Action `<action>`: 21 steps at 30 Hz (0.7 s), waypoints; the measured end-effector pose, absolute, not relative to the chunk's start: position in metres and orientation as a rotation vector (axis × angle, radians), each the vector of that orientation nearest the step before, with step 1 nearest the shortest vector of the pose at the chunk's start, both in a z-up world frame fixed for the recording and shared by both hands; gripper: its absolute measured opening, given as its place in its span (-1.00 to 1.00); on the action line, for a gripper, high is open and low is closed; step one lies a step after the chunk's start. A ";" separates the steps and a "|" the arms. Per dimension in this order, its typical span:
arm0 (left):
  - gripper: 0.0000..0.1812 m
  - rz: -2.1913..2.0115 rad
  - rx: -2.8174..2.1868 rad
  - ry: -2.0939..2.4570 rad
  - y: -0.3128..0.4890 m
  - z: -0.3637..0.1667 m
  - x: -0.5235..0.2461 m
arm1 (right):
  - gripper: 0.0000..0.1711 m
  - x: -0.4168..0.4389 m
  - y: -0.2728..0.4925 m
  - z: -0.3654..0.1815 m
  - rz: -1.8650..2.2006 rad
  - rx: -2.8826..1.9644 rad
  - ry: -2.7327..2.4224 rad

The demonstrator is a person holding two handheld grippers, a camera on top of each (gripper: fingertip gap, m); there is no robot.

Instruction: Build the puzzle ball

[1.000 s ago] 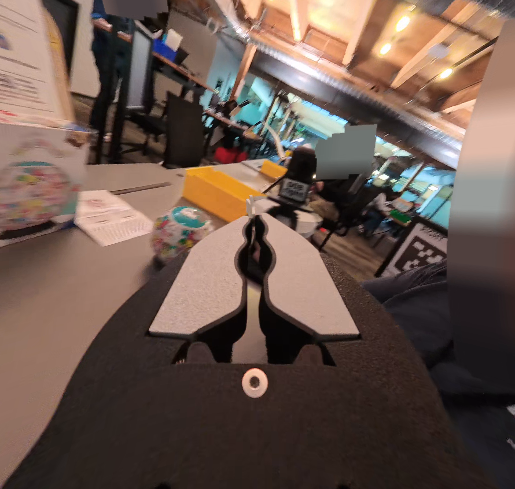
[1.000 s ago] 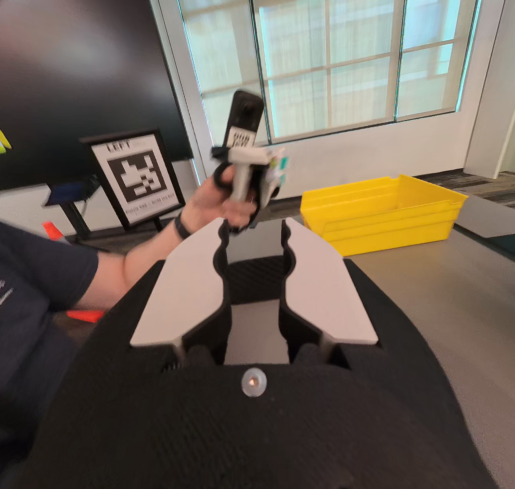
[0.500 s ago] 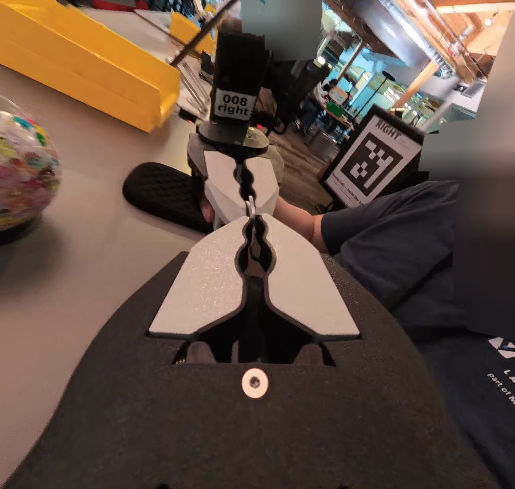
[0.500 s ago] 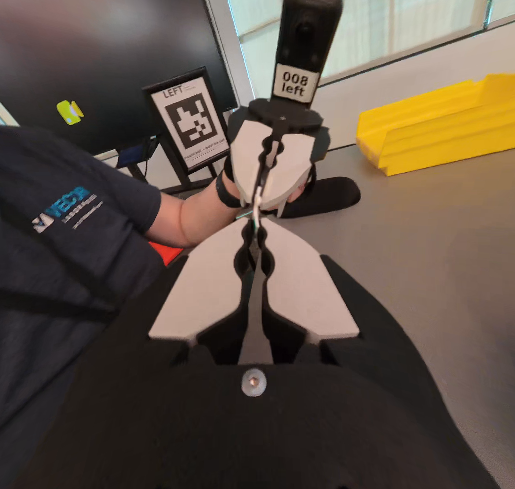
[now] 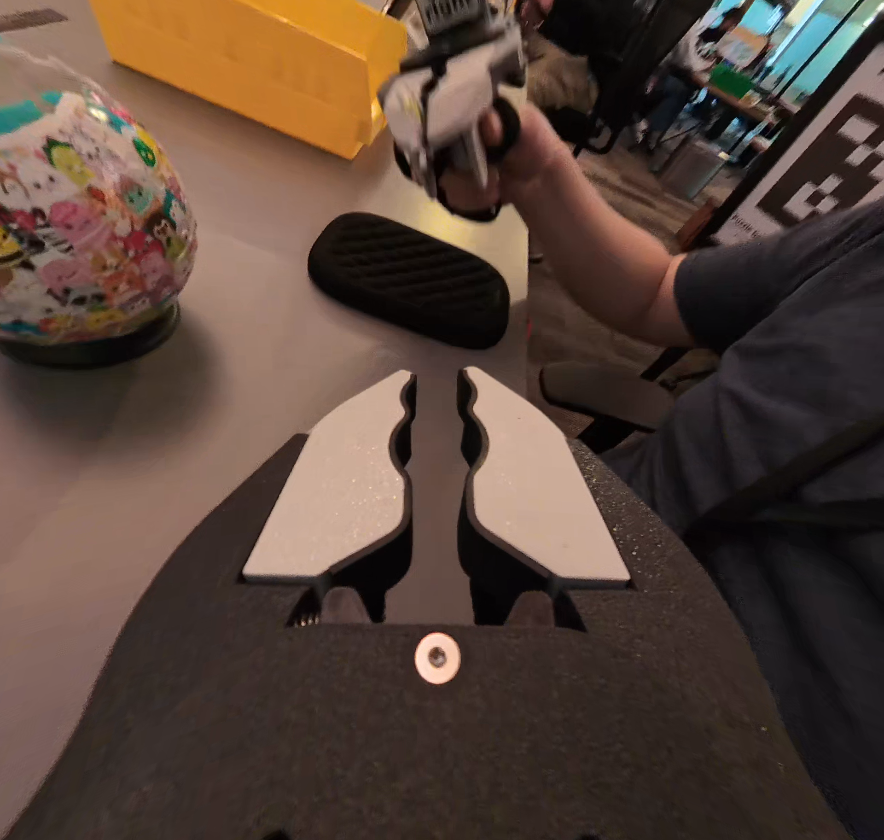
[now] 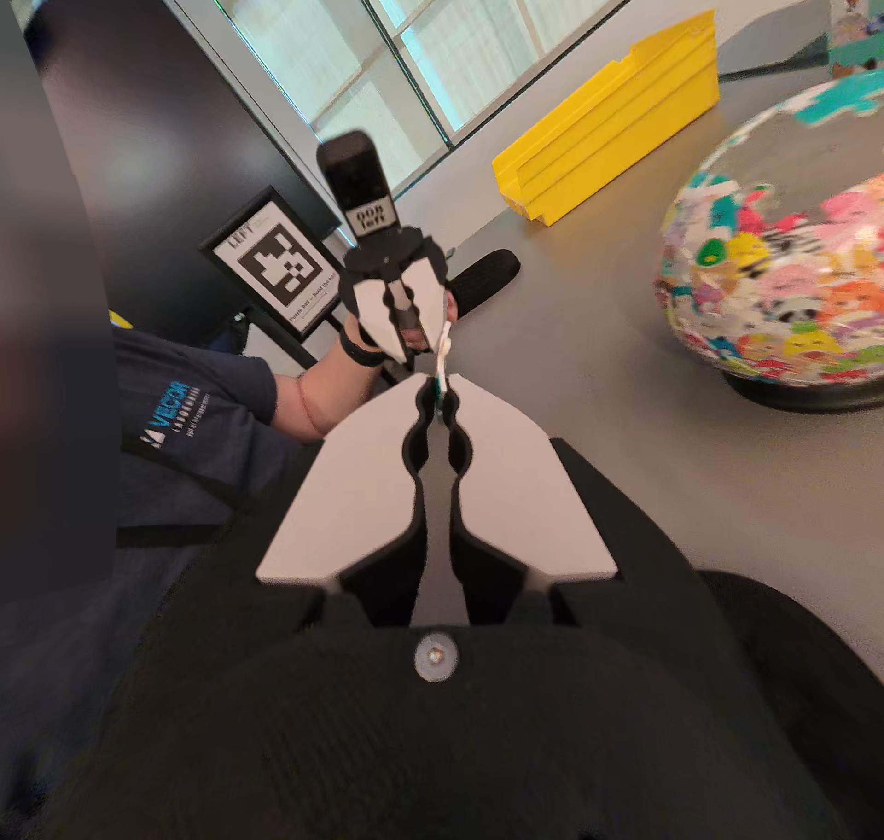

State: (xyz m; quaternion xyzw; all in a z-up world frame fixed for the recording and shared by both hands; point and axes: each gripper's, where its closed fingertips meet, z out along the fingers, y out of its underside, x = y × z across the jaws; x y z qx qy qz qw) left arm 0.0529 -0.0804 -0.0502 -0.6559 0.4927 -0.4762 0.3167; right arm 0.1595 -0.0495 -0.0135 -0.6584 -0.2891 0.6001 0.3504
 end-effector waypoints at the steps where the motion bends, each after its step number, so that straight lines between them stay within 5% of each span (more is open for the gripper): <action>1: -0.84 -1.223 -1.737 1.283 -0.078 -0.055 0.052 | -0.96 0.168 -0.042 -0.010 1.588 -1.714 -0.730; 21: -0.90 -1.089 -1.701 1.155 -0.058 -0.065 0.089 | -0.96 0.193 0.036 -0.017 1.583 -2.102 -1.305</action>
